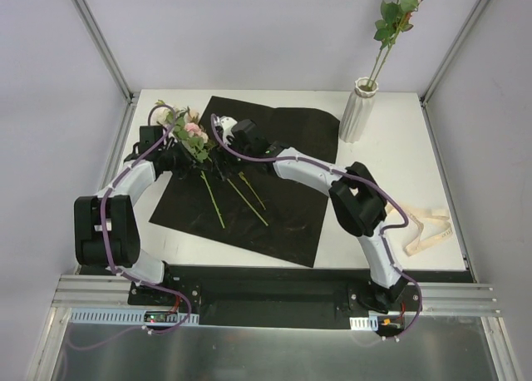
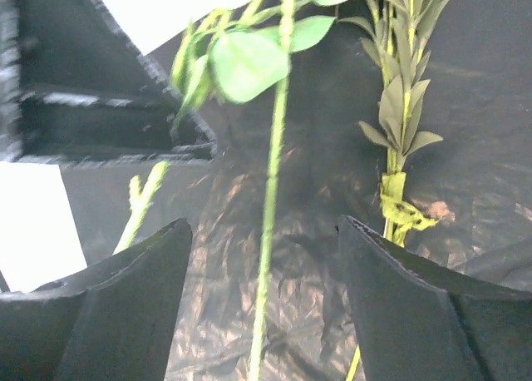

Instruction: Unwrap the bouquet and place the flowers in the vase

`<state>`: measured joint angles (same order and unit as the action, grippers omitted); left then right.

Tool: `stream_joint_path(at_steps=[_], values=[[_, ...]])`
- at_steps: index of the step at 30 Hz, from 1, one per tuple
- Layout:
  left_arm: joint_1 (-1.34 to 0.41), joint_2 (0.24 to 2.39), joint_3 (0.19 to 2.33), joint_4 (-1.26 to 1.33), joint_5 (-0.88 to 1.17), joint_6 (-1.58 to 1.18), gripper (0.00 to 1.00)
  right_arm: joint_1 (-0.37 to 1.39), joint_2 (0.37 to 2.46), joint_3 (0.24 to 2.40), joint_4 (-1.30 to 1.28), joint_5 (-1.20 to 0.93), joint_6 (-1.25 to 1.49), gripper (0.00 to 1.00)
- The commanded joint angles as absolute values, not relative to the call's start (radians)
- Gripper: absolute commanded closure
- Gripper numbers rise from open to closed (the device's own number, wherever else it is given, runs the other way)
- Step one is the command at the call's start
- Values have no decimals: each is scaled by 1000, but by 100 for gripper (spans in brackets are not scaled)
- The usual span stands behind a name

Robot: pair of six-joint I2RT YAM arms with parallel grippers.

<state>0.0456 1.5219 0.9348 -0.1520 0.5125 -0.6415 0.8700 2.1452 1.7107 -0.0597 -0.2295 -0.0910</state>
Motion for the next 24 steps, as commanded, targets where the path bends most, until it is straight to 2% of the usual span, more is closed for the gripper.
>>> stream_joint_path(at_steps=[1, 4, 6, 7, 8, 11, 16, 19, 21, 22, 23, 24], values=[[44, 1415, 922, -136, 566, -620, 100, 865, 2226, 1822, -155, -152, -103, 30], [44, 1373, 914, -147, 587, -615, 100, 864, 2272, 1880, -156, -166, -91, 39], [44, 1353, 914, -164, 595, -608, 100, 864, 2299, 1913, -166, -163, -86, 49], [46, 1332, 923, -199, 594, -601, 100, 862, 2306, 1934, -166, -152, -81, 56], [46, 1318, 930, -224, 586, -579, 100, 861, 2310, 1942, -166, -128, -77, 72], [67, 1235, 966, -349, 500, -513, 100, 848, 2322, 1970, -164, -95, -38, 92], [104, 997, 1022, -482, 266, -450, 100, 818, 2370, 2020, -176, -119, -14, 97], [104, 887, 1032, -485, 187, -440, 100, 819, 2385, 2040, -178, -172, -49, 93], [104, 855, 1042, -483, 196, -446, 100, 819, 2396, 2068, -195, -213, -86, 75], [104, 851, 1049, -482, 210, -452, 100, 819, 2398, 2083, -208, -210, -95, 60], [104, 853, 1051, -480, 225, -462, 100, 819, 2399, 2094, -218, -206, -115, 34], [104, 862, 1054, -473, 270, -463, 100, 818, 2396, 2120, -247, -204, -121, 27]])
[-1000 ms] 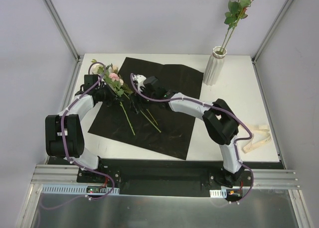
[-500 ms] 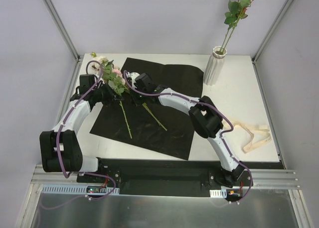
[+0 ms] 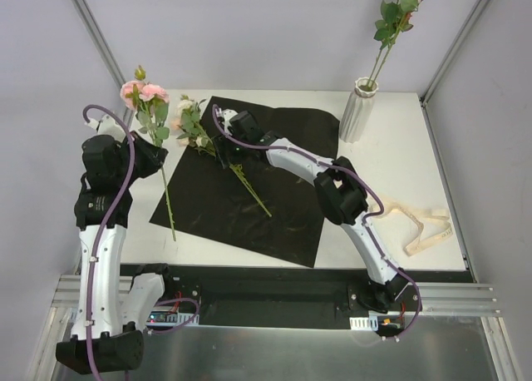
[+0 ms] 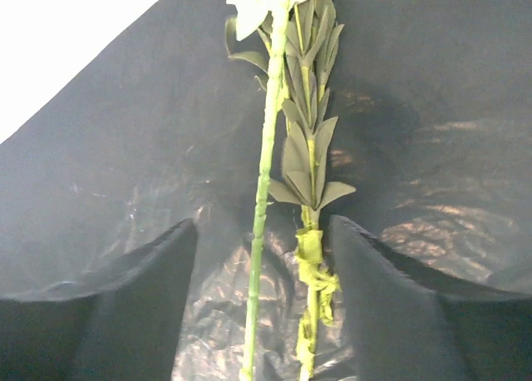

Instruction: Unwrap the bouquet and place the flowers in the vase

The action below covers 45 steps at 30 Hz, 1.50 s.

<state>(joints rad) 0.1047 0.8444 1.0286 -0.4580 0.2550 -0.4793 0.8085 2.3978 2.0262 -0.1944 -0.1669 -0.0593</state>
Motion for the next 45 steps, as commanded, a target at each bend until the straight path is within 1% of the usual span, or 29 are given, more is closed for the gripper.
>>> stream_joint_path(at_steps=[1, 3, 6, 7, 8, 9, 10, 11, 12, 13, 14, 16, 17, 19, 20, 23, 25, 29, 33, 35, 36, 39, 42, 45], values=[[106, 870, 1055, -463, 297, -465, 100, 816, 2390, 2129, -262, -199, -127, 22], [104, 891, 1046, -427, 395, -462, 100, 813, 2346, 2143, -322, -167, -129, 17], [103, 910, 1016, -341, 495, -460, 100, 793, 2232, 2112, -402, -132, -83, 16], [103, 913, 996, -289, 559, -465, 100, 784, 2191, 2035, -406, -130, -62, 16], [103, 913, 985, -264, 590, -466, 100, 773, 2099, 1985, -405, -143, -34, 16], [103, 911, 961, -230, 622, -469, 100, 746, 2054, 1936, -399, -161, -6, 15], [103, 907, 945, -203, 688, -480, 100, 730, 2008, 1822, -390, -187, 68, 16], [101, 905, 930, -124, 713, -491, 100, 713, 1920, 1766, -353, -268, 101, 16], [100, 897, 898, -83, 742, -503, 100, 684, 1878, 1697, -324, -317, 132, 16], [85, 896, 884, -48, 780, -523, 100, 672, 1837, 1593, -292, -410, 188, 17], [74, 897, 871, 27, 804, -531, 100, 660, 1766, 1544, -249, -455, 211, 17], [17, 905, 842, 89, 833, -540, 100, 629, 1700, 1462, -189, -564, 300, 19], [3, 908, 835, 122, 844, -534, 100, 621, 1633, 1378, -108, -593, 339, 19], [-101, 913, 824, 143, 833, -500, 100, 620, 1559, 1294, -4, -647, 409, 20], [-130, 914, 822, 149, 801, -486, 100, 620, 1493, 1220, 137, -655, 501, 20], [-216, 926, 819, 155, 735, -462, 100, 655, 1395, 1140, 254, -603, 600, 23], [-248, 933, 821, 166, 720, -457, 100, 682, 1352, 1132, 259, -533, 600, 27], [-307, 945, 816, 172, 689, -453, 100, 751, 1310, 1111, 291, -414, 578, 31], [-343, 945, 799, 190, 684, -462, 100, 776, 1334, 1135, 294, -333, 604, 36], [-353, 933, 784, 199, 681, -463, 100, 778, 1370, 1166, 296, -321, 621, 42], [-357, 928, 778, 202, 678, -466, 100, 781, 1382, 1175, 295, -315, 647, 48], [-362, 910, 762, 207, 678, -474, 100, 782, 1440, 1212, 295, -328, 686, 58], [-362, 890, 750, 207, 684, -476, 100, 790, 1482, 1221, 319, -347, 712, 60], [-362, 868, 735, 204, 678, -466, 100, 796, 1496, 1223, 321, -344, 724, 60]])
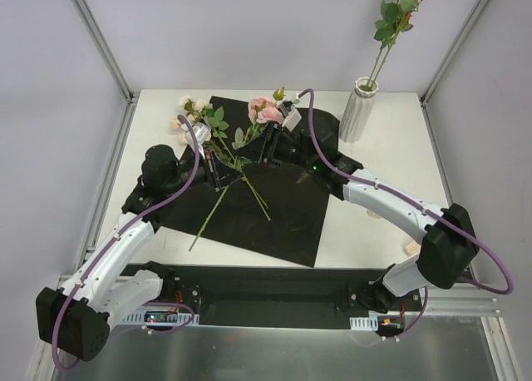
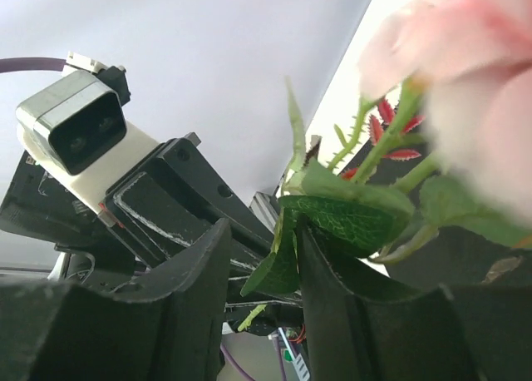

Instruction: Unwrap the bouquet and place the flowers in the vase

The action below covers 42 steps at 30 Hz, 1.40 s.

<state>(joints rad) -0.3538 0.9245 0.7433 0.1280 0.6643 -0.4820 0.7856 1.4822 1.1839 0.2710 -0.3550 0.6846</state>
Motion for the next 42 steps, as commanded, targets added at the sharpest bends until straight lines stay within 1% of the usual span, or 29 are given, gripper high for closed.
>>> stream_joint_path(at_steps=[1, 4, 8, 11, 12, 14, 17, 18, 22, 25, 28, 34, 36, 37, 38, 40, 41, 42], values=[[-364, 864, 733, 203, 678, -463, 100, 798, 1503, 1226, 318, -345, 723, 59], [-362, 856, 729, 199, 684, -454, 100, 802, 1517, 1238, 307, -341, 721, 58], [-364, 851, 730, 187, 686, -434, 100, 819, 1528, 1256, 285, -330, 724, 61], [-362, 835, 742, 134, 599, -423, 100, 825, 1494, 1258, 213, -304, 671, 59], [-362, 831, 747, 115, 547, -419, 100, 827, 1458, 1258, 180, -275, 617, 56], [-362, 827, 758, 74, 522, -410, 100, 827, 1410, 1249, 68, -229, 563, 53], [-362, 821, 753, 58, 506, -396, 100, 825, 1336, 1220, -30, -141, 512, 41], [-362, 822, 750, 58, 505, -396, 100, 822, 1330, 1213, -41, -137, 515, 32], [-362, 836, 746, 58, 514, -405, 100, 816, 1377, 1226, -19, -216, 596, 29], [-362, 833, 746, 60, 532, -420, 100, 822, 1416, 1233, 67, -250, 641, 29], [-362, 828, 744, 58, 546, -431, 100, 833, 1469, 1275, 83, -252, 667, 30], [-362, 830, 730, 58, 592, -459, 100, 841, 1577, 1290, 236, -314, 778, 39], [-362, 831, 727, 58, 600, -465, 100, 841, 1597, 1286, 270, -328, 790, 46], [-362, 834, 726, 58, 601, -468, 100, 839, 1597, 1282, 273, -325, 782, 50], [-362, 836, 726, 55, 604, -471, 100, 839, 1588, 1279, 272, -321, 770, 59], [-362, 842, 733, 46, 609, -472, 100, 819, 1566, 1253, 267, -302, 736, 69], [-362, 845, 736, 41, 614, -471, 100, 807, 1539, 1241, 267, -298, 729, 80], [-362, 848, 741, 37, 615, -469, 97, 795, 1526, 1232, 267, -298, 718, 85]])
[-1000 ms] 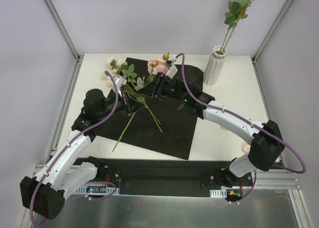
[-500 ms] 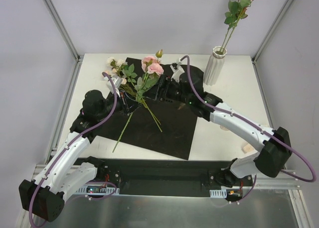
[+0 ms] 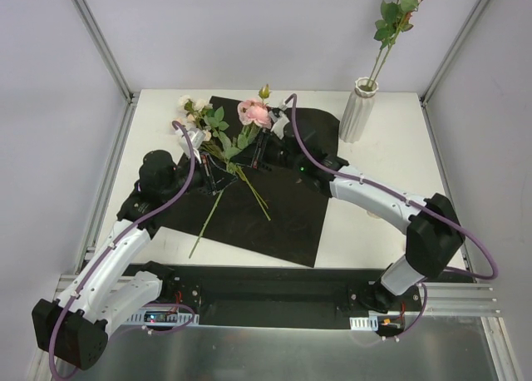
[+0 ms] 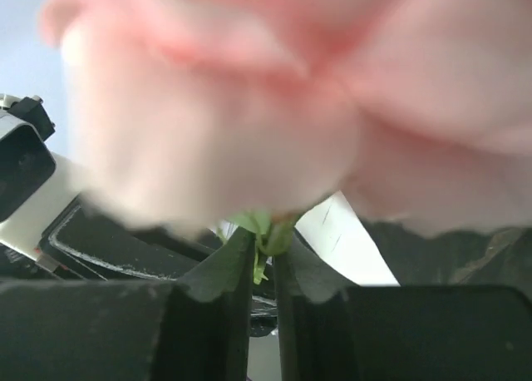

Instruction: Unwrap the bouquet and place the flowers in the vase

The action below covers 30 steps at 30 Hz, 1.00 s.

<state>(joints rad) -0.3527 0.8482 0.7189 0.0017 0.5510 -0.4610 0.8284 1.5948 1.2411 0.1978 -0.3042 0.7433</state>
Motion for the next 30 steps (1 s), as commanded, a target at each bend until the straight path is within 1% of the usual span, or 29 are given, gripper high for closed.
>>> stream_joint_path(at_steps=[1, 2, 3, 4, 5, 6, 7, 8, 9, 10, 11, 12, 13, 15, 18, 24, 27, 30], values=[[-362, 856, 750, 32, 629, -468, 91, 760, 1513, 1221, 264, -302, 697, 88], [-362, 859, 755, 29, 630, -469, 80, 738, 1484, 1221, 258, -310, 675, 90], [-362, 864, 761, 22, 632, -469, 64, 714, 1468, 1224, 215, -325, 649, 90], [-361, 865, 776, 12, 630, -468, 56, 660, 1448, 1232, 174, -325, 571, 90], [-360, 867, 784, -18, 623, -462, 50, 631, 1401, 1250, 126, -316, 522, 90], [-360, 867, 794, -34, 621, -456, 44, 602, 1375, 1267, 21, -272, 470, 90], [-360, 867, 810, -49, 623, -448, 42, 548, 1353, 1287, -39, -238, 400, 90], [-360, 865, 814, -63, 626, -430, 41, 528, 1310, 1339, -95, -194, 252, 89], [-360, 859, 819, -84, 624, -420, 40, 516, 1292, 1363, -186, -46, 153, 88], [-359, 854, 819, -93, 624, -414, 38, 511, 1276, 1383, -214, 62, 68, 88], [-359, 851, 818, -101, 623, -401, 38, 511, 1253, 1402, -224, 159, -98, 87], [-359, 845, 816, -112, 620, -394, 37, 509, 1246, 1434, -212, 325, -167, 86], [-359, 841, 812, -113, 618, -390, 36, 503, 1244, 1454, -198, 397, -228, 85], [-359, 841, 805, -120, 630, -374, 37, 486, 1253, 1521, -129, 536, -370, 85], [-359, 845, 801, -129, 638, -364, 39, 433, 1281, 1587, -11, 572, -460, 84], [-359, 833, 795, -144, 646, -359, 41, 354, 1391, 1732, 231, 540, -534, 85], [-359, 828, 793, -153, 641, -351, 41, 312, 1475, 1816, 276, 508, -522, 85], [-359, 834, 798, -163, 635, -339, 42, 291, 1548, 1897, 267, 489, -517, 85]])
